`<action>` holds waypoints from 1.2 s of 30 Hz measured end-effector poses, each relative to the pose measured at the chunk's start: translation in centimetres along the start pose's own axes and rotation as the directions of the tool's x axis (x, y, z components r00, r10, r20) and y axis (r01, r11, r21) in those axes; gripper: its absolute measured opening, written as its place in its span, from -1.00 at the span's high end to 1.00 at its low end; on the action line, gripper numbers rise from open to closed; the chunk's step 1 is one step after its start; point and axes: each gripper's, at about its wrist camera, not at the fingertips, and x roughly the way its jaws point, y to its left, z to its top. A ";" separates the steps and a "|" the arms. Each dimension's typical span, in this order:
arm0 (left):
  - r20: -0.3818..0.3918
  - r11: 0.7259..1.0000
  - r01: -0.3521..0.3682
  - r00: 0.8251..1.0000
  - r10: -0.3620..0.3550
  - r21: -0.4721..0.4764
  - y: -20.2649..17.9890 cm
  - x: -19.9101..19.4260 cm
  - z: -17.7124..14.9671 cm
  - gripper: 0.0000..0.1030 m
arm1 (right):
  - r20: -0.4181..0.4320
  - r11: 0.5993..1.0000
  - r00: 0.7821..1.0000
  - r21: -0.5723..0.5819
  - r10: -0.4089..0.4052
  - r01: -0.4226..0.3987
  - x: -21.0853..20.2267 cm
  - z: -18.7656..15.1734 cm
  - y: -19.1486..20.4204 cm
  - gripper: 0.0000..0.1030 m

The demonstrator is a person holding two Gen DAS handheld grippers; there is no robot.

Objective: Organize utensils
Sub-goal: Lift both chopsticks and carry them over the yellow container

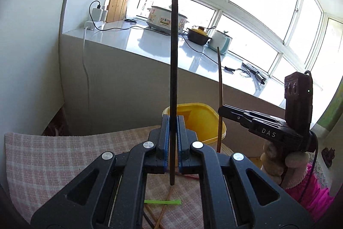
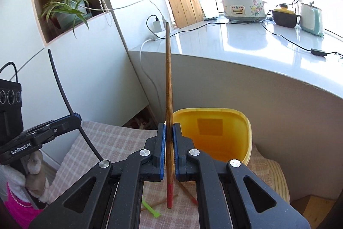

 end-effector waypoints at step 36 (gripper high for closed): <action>0.002 1.000 0.002 1.000 -0.002 0.007 -2.8 6.3 2.7 0.93 | 0.125 0.987 0.981 0.085 -0.147 0.137 1.0 4.2 -5.0 0.90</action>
